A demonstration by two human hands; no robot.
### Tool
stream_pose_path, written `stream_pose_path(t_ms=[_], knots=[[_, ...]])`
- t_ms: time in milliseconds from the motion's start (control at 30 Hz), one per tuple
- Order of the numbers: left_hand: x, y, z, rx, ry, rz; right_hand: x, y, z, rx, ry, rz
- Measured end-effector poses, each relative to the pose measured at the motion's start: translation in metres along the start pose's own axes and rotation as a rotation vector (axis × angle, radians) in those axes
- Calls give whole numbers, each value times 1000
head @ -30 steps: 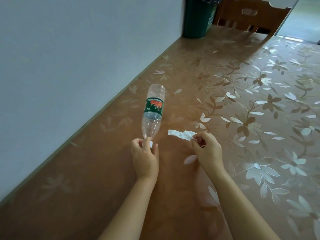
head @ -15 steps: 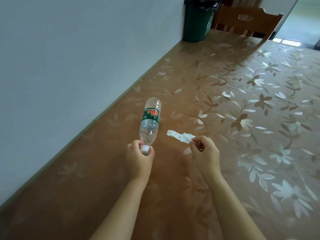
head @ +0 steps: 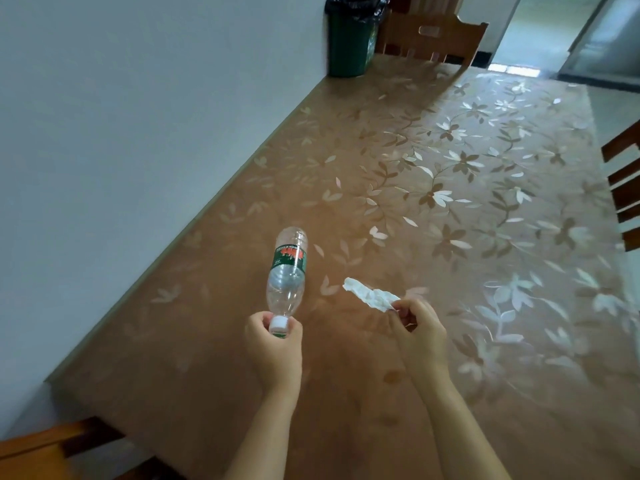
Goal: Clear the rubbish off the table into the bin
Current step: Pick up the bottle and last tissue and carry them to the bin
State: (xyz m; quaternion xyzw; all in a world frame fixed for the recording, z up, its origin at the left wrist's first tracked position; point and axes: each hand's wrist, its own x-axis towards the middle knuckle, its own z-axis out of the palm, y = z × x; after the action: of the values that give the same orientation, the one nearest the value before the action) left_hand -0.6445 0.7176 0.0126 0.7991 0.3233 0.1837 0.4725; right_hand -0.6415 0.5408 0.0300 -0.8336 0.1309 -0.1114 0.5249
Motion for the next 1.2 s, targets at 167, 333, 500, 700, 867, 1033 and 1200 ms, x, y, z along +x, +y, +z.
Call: stream_pose_path(t_ms=[167, 333, 500, 700, 867, 1033, 1200], knots=[[-35, 9, -46, -42, -121, 101, -65, -1, -18, -89, 33, -26], [-64, 19, -87, -75, -298, 251, -121, -20, -42, -227, 117, -138], [-99, 18, -129, -22, -539, 460, -179, -24, -74, -369, 221, -238], [-167, 25, -148, -136, -825, 457, -263, -10, -127, -518, 304, -130], [-226, 32, -149, -222, -1021, 524, -326, -3, -186, -547, 435, -31], [-308, 57, -150, -323, -1204, 586, -379, 24, -247, -570, 643, 131], [-421, 80, -138, -393, -1282, 703, -430, 55, -325, -580, 771, 217]])
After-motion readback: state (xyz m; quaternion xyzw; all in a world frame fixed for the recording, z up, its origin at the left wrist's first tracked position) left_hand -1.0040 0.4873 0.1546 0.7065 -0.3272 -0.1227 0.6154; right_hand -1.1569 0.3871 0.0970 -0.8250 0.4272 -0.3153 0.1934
